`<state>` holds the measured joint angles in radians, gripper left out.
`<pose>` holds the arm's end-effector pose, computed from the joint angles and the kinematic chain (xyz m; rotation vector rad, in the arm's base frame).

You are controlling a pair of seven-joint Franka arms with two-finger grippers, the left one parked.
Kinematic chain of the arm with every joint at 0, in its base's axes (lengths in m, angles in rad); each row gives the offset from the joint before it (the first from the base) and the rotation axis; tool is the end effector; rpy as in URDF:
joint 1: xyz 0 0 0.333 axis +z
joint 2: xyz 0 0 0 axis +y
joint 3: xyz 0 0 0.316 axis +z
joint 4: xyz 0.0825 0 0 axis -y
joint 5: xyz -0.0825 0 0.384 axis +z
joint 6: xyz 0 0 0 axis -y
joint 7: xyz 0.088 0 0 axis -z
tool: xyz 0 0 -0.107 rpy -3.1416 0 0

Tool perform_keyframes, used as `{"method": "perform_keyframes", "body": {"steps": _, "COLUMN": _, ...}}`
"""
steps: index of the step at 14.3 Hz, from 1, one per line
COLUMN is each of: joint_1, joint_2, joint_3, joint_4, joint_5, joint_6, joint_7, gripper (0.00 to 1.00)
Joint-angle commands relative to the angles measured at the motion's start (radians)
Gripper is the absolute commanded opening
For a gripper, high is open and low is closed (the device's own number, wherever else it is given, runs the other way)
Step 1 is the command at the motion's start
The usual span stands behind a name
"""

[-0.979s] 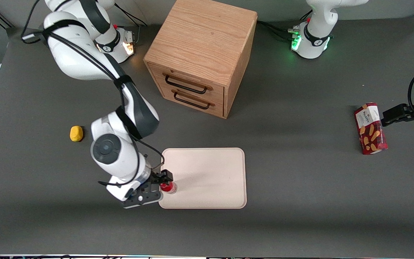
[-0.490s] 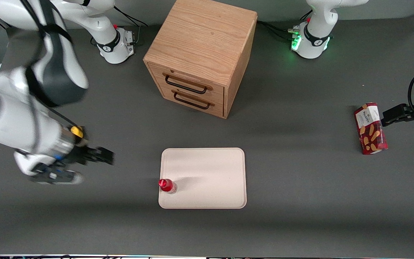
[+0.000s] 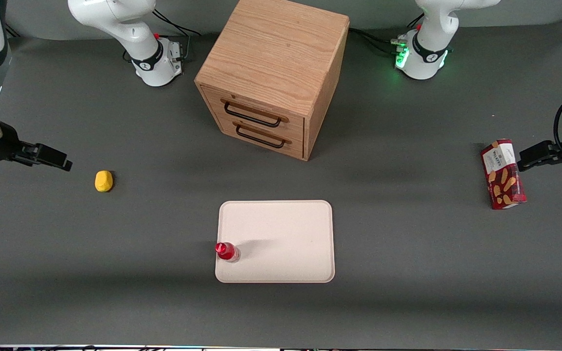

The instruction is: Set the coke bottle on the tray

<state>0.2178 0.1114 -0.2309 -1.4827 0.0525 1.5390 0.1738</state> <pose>0.5842 0.0057 0.6013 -3.1042 0.2893 0.0845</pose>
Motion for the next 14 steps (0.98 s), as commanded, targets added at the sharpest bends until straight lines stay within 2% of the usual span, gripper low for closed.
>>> {"method": "perform_keyframes", "body": {"steps": 1, "joint_1": 0.02, "joint_2": -0.162, "joint_3": -0.005, "joint_4": -0.25, "joint_5": -0.051, "joint_6": 0.122, "joint_7": -0.016, "gripper": 1.0}}
{"method": "perform_keyframes", "body": {"steps": 5, "joint_1": 0.023, "joint_2": -0.271, "joint_3": 0.005, "joint_4": -0.38, "joint_5": -0.08, "joint_6": 0.155, "joint_7": -0.016, "gripper": 1.0}}
{"method": "perform_keyframes", "body": {"steps": 7, "joint_1": 0.034, "joint_2": -0.271, "joint_3": 0.021, "joint_4": -0.367, "joint_5": -0.111, "joint_6": 0.125, "joint_7": -0.023, "gripper": 1.0}}
{"method": "perform_keyframes", "body": {"steps": 14, "joint_1": 0.032, "joint_2": -0.243, "joint_3": 0.022, "joint_4": -0.292, "joint_5": -0.1, "joint_6": 0.089, "joint_7": -0.045, "gripper": 1.0}}
